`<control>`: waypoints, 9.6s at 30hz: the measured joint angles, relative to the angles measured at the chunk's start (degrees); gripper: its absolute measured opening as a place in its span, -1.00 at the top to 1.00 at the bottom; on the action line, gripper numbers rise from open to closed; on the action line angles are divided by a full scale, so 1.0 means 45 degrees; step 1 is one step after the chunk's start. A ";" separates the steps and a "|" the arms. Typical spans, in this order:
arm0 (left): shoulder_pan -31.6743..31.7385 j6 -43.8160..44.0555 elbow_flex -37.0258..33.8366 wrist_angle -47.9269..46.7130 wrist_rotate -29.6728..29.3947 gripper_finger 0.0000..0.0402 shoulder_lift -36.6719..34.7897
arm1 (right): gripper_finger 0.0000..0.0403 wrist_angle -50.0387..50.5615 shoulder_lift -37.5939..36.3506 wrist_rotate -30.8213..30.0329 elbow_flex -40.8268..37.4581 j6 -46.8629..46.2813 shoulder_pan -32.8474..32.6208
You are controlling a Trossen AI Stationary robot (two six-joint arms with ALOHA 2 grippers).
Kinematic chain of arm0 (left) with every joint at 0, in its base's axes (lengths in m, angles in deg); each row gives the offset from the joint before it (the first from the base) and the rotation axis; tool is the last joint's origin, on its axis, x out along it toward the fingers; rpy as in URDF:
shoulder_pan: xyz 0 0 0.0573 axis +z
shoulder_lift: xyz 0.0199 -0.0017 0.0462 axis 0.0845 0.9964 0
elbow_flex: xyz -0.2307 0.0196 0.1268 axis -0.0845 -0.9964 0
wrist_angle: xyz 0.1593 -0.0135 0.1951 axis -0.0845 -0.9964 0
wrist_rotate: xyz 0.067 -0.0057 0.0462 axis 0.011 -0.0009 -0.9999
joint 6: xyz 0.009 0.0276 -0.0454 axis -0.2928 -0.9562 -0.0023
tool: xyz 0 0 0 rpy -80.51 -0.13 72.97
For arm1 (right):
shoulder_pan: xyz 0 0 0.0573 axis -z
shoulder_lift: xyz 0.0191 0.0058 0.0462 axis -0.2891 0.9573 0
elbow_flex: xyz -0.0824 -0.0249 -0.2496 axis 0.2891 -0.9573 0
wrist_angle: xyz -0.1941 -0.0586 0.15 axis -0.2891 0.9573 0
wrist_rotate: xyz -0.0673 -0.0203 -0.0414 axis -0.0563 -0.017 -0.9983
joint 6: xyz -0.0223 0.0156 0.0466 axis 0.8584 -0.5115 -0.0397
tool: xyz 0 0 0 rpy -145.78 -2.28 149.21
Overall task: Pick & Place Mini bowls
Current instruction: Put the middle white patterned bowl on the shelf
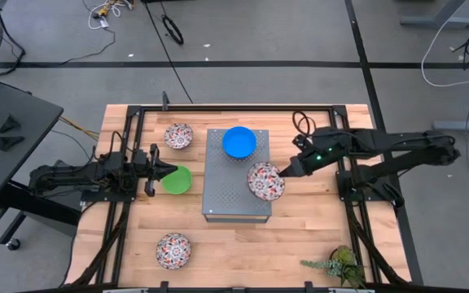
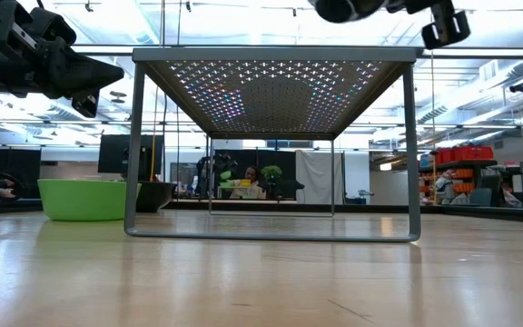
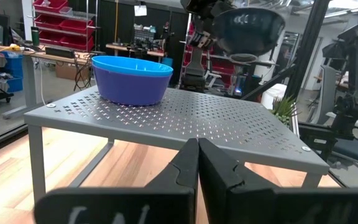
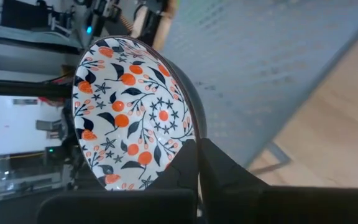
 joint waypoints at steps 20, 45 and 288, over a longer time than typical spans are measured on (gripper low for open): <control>0.0000 0.0000 0.0000 -0.0004 0.0001 0.93 -0.0001 | 1.00 -0.2925 0.1905 -0.0014 0.0010 -0.1101 -0.0316; -0.0001 0.0000 0.0000 -0.0003 -0.0003 0.93 0.0003 | 1.00 -0.1696 0.2046 -0.0852 0.0019 0.3057 0.0302; -0.0004 0.0000 0.0000 -0.0004 -0.0003 0.93 0.0004 | 1.00 0.6067 0.8648 0.2171 0.8145 0.5803 0.1703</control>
